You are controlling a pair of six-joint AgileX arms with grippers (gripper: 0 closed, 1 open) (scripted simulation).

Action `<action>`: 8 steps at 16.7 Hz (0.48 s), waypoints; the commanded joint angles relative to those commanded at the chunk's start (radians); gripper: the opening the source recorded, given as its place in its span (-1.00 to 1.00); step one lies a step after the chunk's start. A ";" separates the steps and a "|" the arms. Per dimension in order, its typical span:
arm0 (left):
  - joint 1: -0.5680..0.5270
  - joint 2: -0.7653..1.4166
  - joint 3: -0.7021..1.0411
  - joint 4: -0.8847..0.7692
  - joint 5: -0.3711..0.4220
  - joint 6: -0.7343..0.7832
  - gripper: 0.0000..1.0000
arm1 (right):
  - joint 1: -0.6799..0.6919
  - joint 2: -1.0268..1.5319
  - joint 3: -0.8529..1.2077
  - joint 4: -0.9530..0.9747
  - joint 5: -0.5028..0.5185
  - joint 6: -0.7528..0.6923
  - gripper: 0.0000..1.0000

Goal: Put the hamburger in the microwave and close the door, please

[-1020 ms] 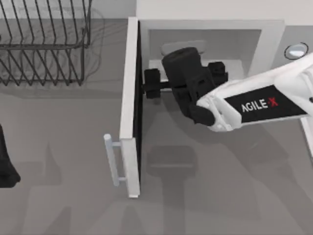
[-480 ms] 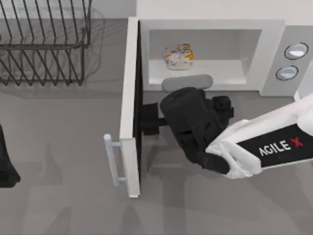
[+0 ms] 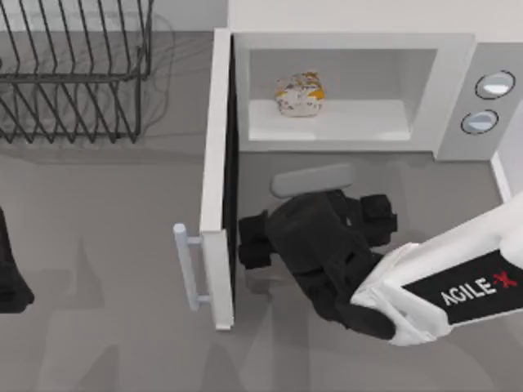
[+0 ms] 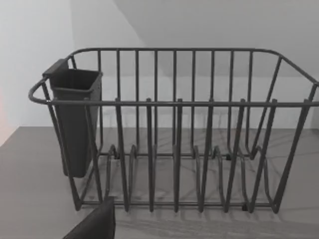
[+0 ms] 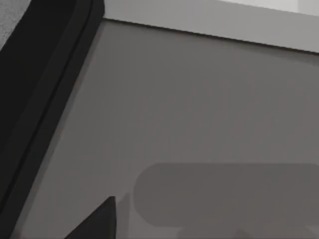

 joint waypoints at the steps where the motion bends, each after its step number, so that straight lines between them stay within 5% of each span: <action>1: 0.000 0.000 0.000 0.000 0.000 0.000 1.00 | 0.000 0.002 -0.003 -0.001 0.000 0.000 1.00; 8: 0.000 0.000 0.000 0.000 0.000 0.000 1.00 | -0.009 -0.018 0.018 0.006 0.009 0.000 1.00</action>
